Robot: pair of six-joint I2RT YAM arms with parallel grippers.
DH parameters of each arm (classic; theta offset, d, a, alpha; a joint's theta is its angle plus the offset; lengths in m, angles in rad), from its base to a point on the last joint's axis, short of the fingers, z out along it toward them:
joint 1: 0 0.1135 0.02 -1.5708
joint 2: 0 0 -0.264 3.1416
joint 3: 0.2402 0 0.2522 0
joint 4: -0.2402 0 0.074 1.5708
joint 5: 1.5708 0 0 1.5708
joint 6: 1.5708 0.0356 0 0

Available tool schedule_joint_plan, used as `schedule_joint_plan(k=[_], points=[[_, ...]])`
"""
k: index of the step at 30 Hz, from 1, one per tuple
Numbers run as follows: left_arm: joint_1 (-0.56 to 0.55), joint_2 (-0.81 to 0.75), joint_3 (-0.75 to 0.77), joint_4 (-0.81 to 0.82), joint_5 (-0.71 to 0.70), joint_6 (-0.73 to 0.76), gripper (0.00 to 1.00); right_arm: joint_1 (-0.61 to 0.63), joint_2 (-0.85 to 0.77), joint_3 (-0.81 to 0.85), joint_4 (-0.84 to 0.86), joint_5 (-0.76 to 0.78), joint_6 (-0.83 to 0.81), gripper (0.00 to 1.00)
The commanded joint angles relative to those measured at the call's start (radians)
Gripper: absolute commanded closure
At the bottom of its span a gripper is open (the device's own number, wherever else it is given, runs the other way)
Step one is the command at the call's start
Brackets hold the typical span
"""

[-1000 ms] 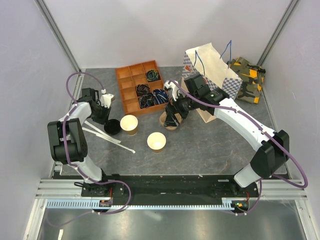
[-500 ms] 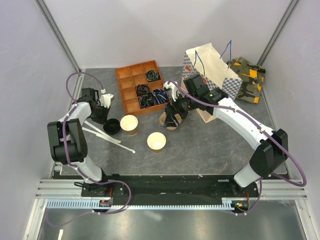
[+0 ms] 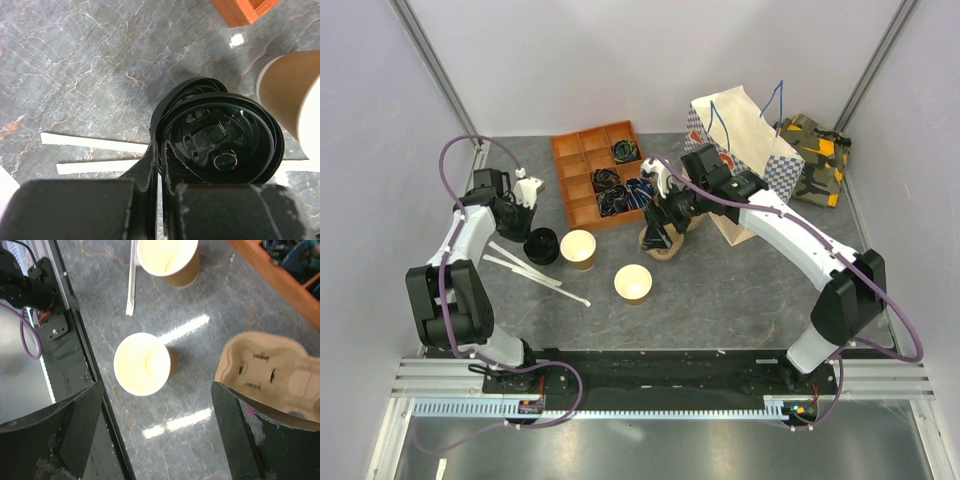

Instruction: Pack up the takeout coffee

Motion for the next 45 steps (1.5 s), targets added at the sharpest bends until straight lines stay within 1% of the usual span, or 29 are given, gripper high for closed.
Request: schedule_joint_plan(k=[1,3,4,7,8,9,11,12,13,14,17,19,20,21,22,24,27,31,37,45], points=[[0.005,-0.039,0.041,-0.044,0.054,-0.035,0.98,0.022,0.06,0.098,0.085,-0.025,0.028,0.02],[0.005,-0.032,0.041,-0.052,0.084,-0.039,0.98,0.037,0.088,0.11,0.151,-0.012,0.082,0.02],[0.007,-0.025,0.042,-0.064,0.092,-0.041,0.98,0.059,0.098,0.116,0.218,-0.004,0.1,0.02],[0.019,-0.019,0.05,-0.067,0.113,-0.053,0.98,0.099,0.192,0.202,0.28,0.03,0.183,0.03],[0.027,-0.021,0.053,-0.069,0.123,-0.059,0.98,0.107,0.254,0.264,0.292,0.028,0.214,0.04],[0.03,-0.03,0.056,-0.067,0.126,-0.067,0.98,0.111,0.282,0.292,0.311,0.031,0.293,0.05],[0.034,-0.039,0.054,-0.056,0.123,-0.074,0.98,0.133,0.357,0.352,0.371,0.057,0.367,0.08],[0.036,-0.045,0.053,-0.053,0.117,-0.081,0.98,0.14,0.384,0.375,0.381,0.079,0.396,0.09],[0.036,-0.048,0.053,-0.05,0.111,-0.084,0.98,0.163,0.408,0.4,0.382,0.137,0.445,0.09],[0.039,-0.05,0.051,-0.046,0.107,-0.085,0.98,0.172,0.449,0.444,0.382,0.163,0.459,0.09],[0.045,-0.056,0.045,-0.035,0.106,-0.102,0.98,0.205,0.505,0.487,0.415,0.257,0.513,0.1],[0.048,-0.064,0.042,-0.027,0.117,-0.113,0.98,0.223,0.545,0.541,0.428,0.316,0.533,0.15],[0.048,-0.07,0.035,-0.021,0.12,-0.122,0.98,0.232,0.557,0.558,0.423,0.349,0.536,0.19],[0.05,-0.074,0.031,-0.009,0.12,-0.127,0.98,0.245,0.568,0.573,0.42,0.367,0.536,0.26],[0.05,-0.077,0.027,-0.004,0.12,-0.127,0.98,0.251,0.586,0.592,0.418,0.399,0.55,0.28],[0.053,-0.079,0.021,0.006,0.115,-0.136,0.98,0.263,0.605,0.605,0.418,0.412,0.565,0.32],[0.056,-0.081,0.021,0.01,0.111,-0.14,0.98,0.284,0.637,0.636,0.415,0.464,0.587,0.32],[0.059,-0.082,0.022,0.01,0.107,-0.14,0.98,0.3,0.695,0.688,0.415,0.444,0.61,0.33],[0.064,-0.09,0.007,0.02,0.118,-0.145,0.98,0.312,0.743,0.687,0.421,0.444,0.648,0.32],[0.071,-0.09,-0.001,0.042,0.135,-0.156,0.98,0.312,0.78,0.681,0.449,0.381,0.682,0.4]])
